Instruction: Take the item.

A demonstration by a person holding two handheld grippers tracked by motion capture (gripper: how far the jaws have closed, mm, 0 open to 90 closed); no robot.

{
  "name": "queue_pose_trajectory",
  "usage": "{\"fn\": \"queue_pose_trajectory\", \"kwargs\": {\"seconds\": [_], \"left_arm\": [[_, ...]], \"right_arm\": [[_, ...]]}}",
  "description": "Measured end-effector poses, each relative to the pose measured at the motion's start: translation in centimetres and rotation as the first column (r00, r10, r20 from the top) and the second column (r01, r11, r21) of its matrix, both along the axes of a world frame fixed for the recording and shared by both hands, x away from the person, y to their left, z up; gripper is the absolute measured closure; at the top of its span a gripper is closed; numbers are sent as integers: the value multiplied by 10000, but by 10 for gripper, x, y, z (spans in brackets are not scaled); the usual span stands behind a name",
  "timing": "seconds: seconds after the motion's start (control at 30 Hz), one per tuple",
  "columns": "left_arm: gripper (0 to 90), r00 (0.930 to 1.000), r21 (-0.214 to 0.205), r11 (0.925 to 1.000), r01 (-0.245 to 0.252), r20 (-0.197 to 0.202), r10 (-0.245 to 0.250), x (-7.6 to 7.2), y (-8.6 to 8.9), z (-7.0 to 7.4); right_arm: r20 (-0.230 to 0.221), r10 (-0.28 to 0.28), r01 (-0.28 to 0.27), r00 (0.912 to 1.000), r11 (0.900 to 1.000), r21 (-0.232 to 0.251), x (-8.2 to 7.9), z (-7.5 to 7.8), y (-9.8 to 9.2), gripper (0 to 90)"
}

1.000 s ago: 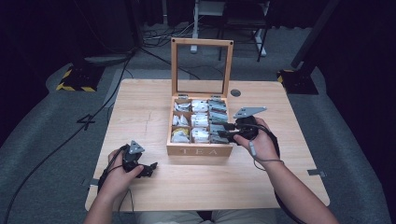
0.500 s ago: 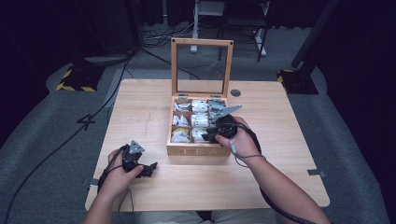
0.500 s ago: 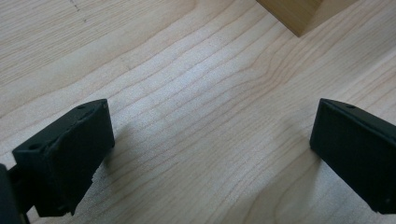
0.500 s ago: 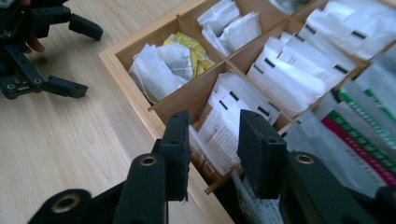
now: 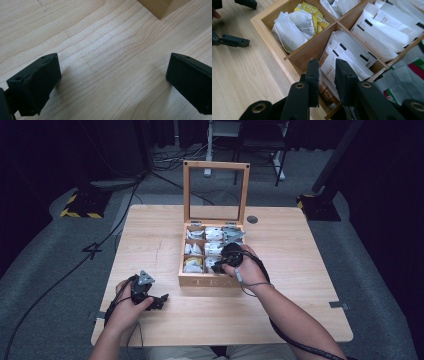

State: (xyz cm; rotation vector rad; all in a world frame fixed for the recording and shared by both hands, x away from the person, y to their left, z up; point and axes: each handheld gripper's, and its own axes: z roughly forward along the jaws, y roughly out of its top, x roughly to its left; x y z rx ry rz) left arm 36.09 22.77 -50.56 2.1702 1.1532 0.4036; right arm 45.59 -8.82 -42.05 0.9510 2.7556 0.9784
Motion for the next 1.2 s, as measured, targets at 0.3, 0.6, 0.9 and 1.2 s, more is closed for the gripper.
{"fn": "queue_pose_trajectory", "kwargs": {"seconds": [0.3, 0.6, 0.9, 1.2], "left_arm": [[3, 10000, 0, 10000, 1, 2, -1, 0, 0, 0], [3, 10000, 4, 10000, 3, 0, -3, 0, 0, 0], [3, 10000, 3, 10000, 2, 1, -2, 0, 0, 0], [3, 10000, 5, 10000, 7, 0, -7, 0, 0, 0]], "right_arm": [[-207, 9, -22, 9998, 9982, -603, 3, -8, 12, 758], [-237, 441, -466, 9987, 9921, -1163, 2, -8, 17, 891], [498, 652, -616, 9966, 9956, -711, 0, 9, 14, 900], [1349, 415, -444, 9900, 9988, 184, -6, 30, 3, 900]]}}
